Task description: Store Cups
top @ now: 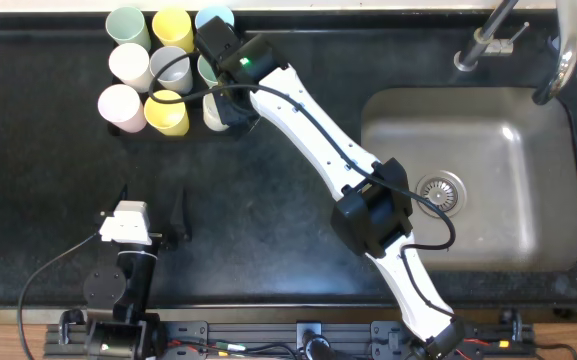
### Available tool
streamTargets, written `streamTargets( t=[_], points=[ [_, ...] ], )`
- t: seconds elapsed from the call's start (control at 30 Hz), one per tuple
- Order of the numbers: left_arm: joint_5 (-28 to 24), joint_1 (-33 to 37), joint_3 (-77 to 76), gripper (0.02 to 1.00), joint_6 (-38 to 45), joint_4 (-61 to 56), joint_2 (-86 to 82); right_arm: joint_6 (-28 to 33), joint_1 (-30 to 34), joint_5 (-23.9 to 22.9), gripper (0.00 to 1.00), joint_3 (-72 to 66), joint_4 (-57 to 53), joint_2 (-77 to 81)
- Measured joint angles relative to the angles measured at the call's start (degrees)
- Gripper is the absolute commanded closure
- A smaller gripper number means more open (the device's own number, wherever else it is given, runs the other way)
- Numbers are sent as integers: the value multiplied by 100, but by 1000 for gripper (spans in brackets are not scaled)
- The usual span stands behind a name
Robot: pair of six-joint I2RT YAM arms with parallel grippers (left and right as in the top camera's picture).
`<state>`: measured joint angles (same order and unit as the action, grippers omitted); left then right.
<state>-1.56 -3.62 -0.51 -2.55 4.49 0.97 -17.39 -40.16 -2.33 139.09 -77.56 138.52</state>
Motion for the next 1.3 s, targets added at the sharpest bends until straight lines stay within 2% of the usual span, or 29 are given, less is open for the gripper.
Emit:
streamTargets(
  t=[0.2, 0.3, 0.47, 0.57, 0.73, 0.83, 0.93, 1.13, 1.3],
  points=[
    [0, 0, 0, 18, 0, 0, 0, -35, 2, -2, 649, 0, 33, 0],
    [0, 0, 0, 18, 0, 0, 0, 28, 31, 2, 472, 0, 162, -13],
    [0, 0, 0, 18, 0, 0, 0, 428, 227, 4, 244, -2, 258, -398],
    [0, 0, 0, 18, 0, 0, 0, 894, 555, 24, 20, -149, 337, -1132],
    [0, 0, 0, 18, 0, 0, 0, 1657, 1377, 4, 3, -1661, 1158, -3200],
    [0, 0, 0, 18, 0, 0, 0, 1958, 1947, 9, 3, -3195, 1982, -4752],
    [0, 2, 0, 18, 0, -2, 0, 2194, 2398, 225, 3, -4830, 2697, -6201],
    [0, 2, 0, 18, 0, 2, 0, 2400, 3095, 717, 3, -7882, 3915, -8780],
    [0, 2, 0, 18, 0, 0, 0, 2433, 3276, 986, 5, -9602, 4822, -10441]
  ],
)
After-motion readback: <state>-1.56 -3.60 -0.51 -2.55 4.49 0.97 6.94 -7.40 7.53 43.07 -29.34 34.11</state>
